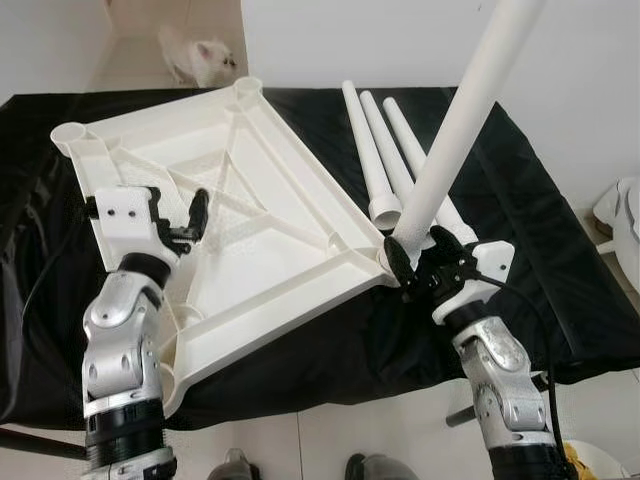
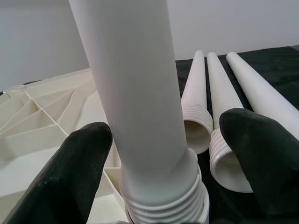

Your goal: Building children table

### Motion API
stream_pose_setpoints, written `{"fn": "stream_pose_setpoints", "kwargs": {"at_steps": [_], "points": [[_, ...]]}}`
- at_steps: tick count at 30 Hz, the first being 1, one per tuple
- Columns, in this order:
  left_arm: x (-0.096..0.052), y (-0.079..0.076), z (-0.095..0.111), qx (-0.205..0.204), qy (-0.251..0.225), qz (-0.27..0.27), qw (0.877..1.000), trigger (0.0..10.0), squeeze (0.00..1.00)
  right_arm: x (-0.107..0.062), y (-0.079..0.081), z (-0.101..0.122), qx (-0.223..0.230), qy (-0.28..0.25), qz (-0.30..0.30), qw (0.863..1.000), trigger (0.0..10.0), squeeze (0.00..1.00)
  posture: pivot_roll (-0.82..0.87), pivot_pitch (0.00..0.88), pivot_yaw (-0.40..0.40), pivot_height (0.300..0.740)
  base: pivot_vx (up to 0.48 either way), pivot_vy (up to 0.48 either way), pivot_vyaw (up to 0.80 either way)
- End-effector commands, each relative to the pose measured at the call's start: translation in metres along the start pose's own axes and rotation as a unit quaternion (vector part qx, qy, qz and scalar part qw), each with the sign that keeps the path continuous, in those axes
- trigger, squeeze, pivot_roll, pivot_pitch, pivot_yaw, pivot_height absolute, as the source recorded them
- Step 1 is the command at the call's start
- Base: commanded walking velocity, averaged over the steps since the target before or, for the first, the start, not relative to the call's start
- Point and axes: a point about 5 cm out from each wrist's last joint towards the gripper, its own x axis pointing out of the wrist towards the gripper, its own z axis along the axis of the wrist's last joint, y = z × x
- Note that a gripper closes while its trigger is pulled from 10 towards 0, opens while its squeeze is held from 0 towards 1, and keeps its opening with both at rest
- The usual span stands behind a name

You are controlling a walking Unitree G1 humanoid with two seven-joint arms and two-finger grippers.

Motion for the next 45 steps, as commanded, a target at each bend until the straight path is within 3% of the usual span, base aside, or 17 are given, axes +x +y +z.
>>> {"fn": "stream_pose_setpoints", "kwargs": {"at_steps": [1, 13, 17, 30, 35, 37, 41, 45], "points": [[0.009, -0.009, 0.008, -0.014, -0.001, -0.043, 0.999, 10.0, 0.0, -0.002, -0.002, -0.003, 0.001, 0.002, -0.002, 1.0, 10.0, 0.0, -0.02, 0.051, 0.039, 0.74, 0.0, 0.0, 0.0], [-0.002, -0.014, -0.012, 0.012, 0.032, -0.06, 0.998, 10.0, 0.0, -0.009, -0.001, -0.008, -0.005, 0.006, -0.007, 1.0, 10.0, 0.0, -0.03, 0.044, 0.04, 0.74, 0.0, 0.0, 0.0], [-0.011, -0.019, -0.019, 0.044, 0.033, -0.06, 0.997, 10.0, 0.0, -0.012, 0.002, -0.005, -0.03, 0.002, 0.001, 1.0, 10.0, 0.0, -0.02, 0.063, 0.027, 0.74, 0.0, 0.0, 0.0], [-0.02, -0.022, -0.042, 0.008, 0.073, -0.024, 0.997, 10.0, 0.0, -0.018, 0.004, -0.024, -0.015, 0.025, -0.031, 0.999, 10.0, 0.0, -0.04, 0.073, 0.045, 0.74, 0.0, 0.0, 0.0], [-0.039, -0.024, -0.048, 0.007, 0.072, -0.066, 0.995, 10.0, 0.0, -0.034, 0.005, -0.031, -0.033, 0.038, -0.02, 0.999, 10.0, 0.0, -0.04, 0.082, 0.046, 0.74, 0.0, 0.0, 0.0], [-0.045, -0.028, -0.046, 0.011, 0.068, -0.108, 0.992, 10.0, 0.0, -0.037, 0.004, -0.03, -0.037, 0.037, -0.012, 0.999, 10.0, 0.0, -0.04, 0.085, 0.044, 0.74, 0.0, 0.0, 0.0], [-0.051, -0.033, -0.045, 0.034, 0.076, -0.178, 0.981, 10.0, 0.0, -0.042, 0.001, -0.03, -0.05, 0.044, 0.01, 0.998, 10.0, 0.0, -0.03, 0.082, 0.045, 0.74, 0.0, 0.0, 0.0], [-0.051, -0.034, -0.043, 0.034, 0.073, -0.196, 0.977, 10.0, 0.0, -0.041, -0.002, -0.029, -0.057, 0.045, 0.014, 0.997, 10.0, 0.0, -0.03, 0.083, 0.045, 0.74, 0.0, 0.0, 0.0]]}}
